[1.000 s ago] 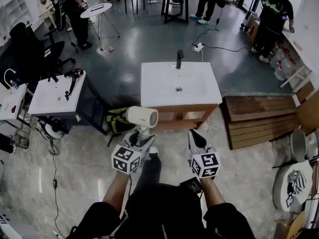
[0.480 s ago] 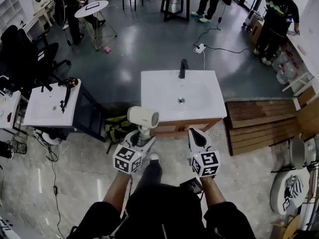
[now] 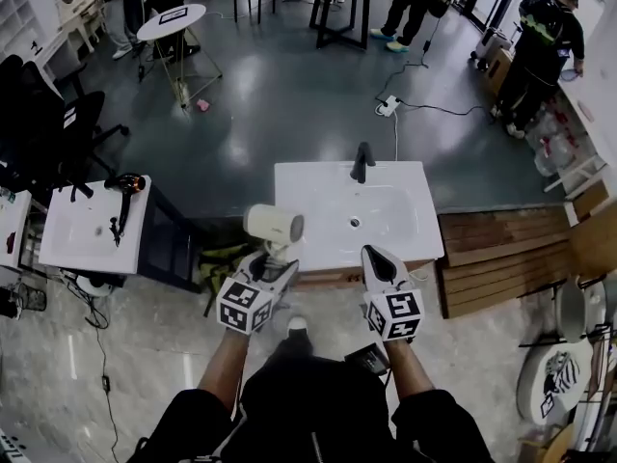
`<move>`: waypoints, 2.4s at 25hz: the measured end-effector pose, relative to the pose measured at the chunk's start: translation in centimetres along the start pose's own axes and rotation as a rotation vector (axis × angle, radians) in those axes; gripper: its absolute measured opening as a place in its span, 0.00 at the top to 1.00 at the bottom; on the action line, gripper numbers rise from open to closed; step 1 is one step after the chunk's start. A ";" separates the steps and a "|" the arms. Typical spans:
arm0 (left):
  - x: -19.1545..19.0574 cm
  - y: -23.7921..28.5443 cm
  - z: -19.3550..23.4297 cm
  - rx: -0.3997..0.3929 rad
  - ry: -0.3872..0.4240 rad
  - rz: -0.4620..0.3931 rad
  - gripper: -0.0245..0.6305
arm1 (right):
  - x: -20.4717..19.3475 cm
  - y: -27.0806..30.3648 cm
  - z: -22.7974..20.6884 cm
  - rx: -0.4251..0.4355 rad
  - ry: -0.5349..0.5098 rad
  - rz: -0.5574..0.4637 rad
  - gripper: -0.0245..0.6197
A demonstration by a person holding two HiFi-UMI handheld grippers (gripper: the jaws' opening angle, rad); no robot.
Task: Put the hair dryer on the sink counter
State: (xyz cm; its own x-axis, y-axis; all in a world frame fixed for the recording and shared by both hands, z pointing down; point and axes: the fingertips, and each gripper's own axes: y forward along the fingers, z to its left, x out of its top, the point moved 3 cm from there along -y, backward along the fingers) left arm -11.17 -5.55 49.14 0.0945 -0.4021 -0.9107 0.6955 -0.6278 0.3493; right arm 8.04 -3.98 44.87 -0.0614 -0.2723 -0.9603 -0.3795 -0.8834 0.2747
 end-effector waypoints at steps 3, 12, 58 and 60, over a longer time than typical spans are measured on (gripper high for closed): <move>1.1 1.1 2.0 -0.004 -0.001 0.002 0.63 | 1.2 2.4 -0.1 0.001 -0.005 -0.005 0.95; 2.5 4.2 6.2 -0.016 0.001 0.021 0.63 | 2.4 7.3 -1.1 -0.010 -0.008 -0.004 0.95; 2.6 12.2 10.1 0.044 -0.050 0.129 0.63 | 2.7 15.8 -4.3 0.079 0.005 0.037 0.95; 2.7 12.5 10.4 0.059 -0.054 0.130 0.63 | 2.8 16.3 -4.5 0.093 0.003 0.040 0.95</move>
State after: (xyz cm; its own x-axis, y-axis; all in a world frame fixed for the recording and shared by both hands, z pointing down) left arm -9.61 -21.46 53.35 0.1415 -0.5168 -0.8443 0.6367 -0.6056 0.4774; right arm 5.86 -20.85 46.92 -0.0758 -0.3080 -0.9484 -0.4608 -0.8326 0.3072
